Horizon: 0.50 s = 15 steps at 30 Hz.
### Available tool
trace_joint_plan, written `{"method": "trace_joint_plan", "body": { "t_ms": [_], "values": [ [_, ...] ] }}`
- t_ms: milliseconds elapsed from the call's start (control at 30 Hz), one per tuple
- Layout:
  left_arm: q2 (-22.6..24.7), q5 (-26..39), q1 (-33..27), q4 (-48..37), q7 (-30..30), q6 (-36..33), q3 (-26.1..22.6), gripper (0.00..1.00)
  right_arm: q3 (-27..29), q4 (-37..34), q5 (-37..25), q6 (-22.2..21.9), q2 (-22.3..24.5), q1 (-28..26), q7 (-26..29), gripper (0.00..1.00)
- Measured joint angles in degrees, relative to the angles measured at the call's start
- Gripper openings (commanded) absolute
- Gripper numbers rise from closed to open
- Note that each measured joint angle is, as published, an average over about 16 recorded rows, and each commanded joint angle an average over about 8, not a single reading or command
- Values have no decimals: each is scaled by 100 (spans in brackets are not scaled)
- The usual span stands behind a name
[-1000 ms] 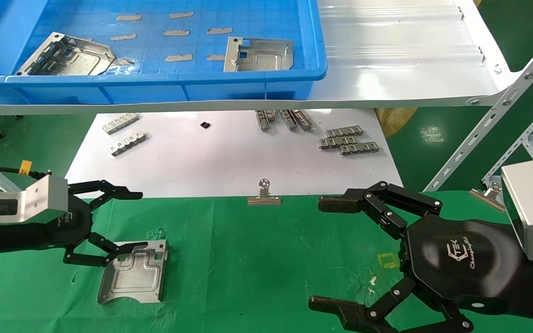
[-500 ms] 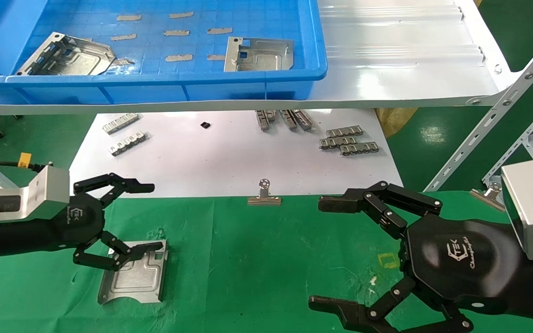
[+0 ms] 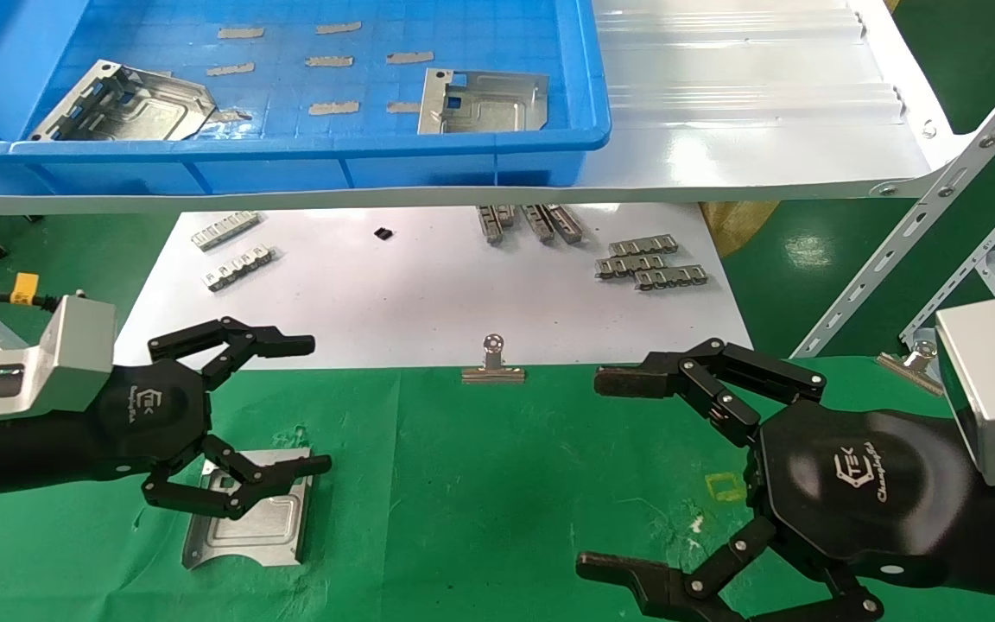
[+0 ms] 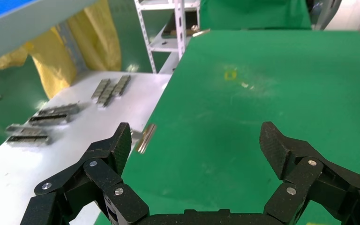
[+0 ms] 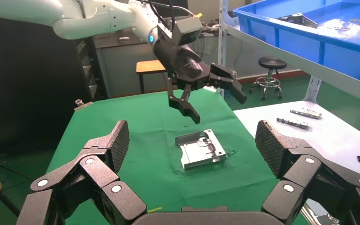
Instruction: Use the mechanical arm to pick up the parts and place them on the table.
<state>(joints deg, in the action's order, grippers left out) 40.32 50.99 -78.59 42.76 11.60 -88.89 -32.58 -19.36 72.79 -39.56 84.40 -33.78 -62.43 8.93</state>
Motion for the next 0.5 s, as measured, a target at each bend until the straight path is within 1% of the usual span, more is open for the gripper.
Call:
{"method": "trace_joint_plan", "body": {
  "t_ms": [500],
  "values": [
    [-258, -445, 829, 1500, -1088, 156, 806, 100, -2, 0, 1, -1, 1, 0, -1, 100]
  ]
}}
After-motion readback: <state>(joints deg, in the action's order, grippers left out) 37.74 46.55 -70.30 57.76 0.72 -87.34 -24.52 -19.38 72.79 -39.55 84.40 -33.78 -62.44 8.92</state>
